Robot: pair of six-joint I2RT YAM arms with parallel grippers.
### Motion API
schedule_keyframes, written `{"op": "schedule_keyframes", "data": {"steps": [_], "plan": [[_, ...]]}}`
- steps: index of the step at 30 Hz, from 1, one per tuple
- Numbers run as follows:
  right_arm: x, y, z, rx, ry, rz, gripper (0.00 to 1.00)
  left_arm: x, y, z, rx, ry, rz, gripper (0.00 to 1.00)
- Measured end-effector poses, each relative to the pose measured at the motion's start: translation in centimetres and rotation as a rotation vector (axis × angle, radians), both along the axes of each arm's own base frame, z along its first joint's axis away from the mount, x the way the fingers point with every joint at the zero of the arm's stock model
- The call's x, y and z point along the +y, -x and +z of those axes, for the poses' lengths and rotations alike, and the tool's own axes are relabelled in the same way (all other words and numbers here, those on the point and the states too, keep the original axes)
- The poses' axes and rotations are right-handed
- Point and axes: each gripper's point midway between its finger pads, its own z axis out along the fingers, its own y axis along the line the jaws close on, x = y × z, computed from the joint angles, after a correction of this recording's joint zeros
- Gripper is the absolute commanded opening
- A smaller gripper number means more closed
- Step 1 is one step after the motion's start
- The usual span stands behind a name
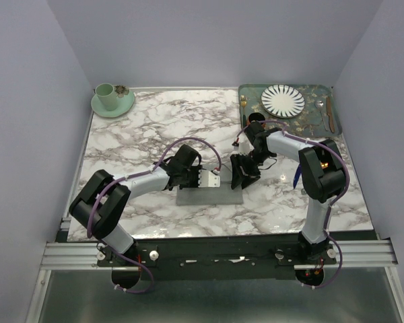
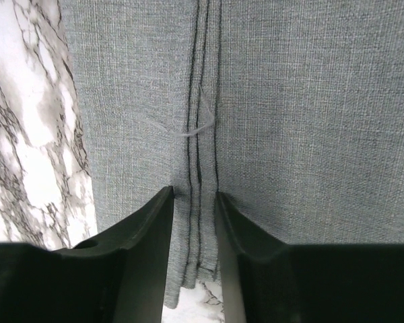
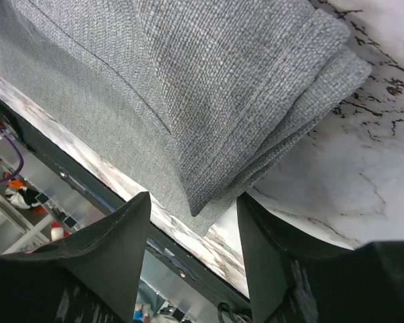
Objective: Fold the napkin into a case and place the utensils inside
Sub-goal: Smooth out the 2/3-rectangle-folded napkin at the center of the board.
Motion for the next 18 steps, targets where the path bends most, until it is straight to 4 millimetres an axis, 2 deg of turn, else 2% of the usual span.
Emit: {"op": "schedule_keyframes", "data": {"steps": [5, 18], "plan": [[0.0, 0.0, -0.1, 0.002, 0.001, 0.0, 0.62, -0.1, 0.4, 0.0, 0.023, 0.002, -0.018, 0.0], [0.0, 0.0, -0.2, 0.006, 0.003, -0.001, 0.61, -1.1, 1.1, 1.4, 0.071, 0.049, -0.04, 0.0]]}}
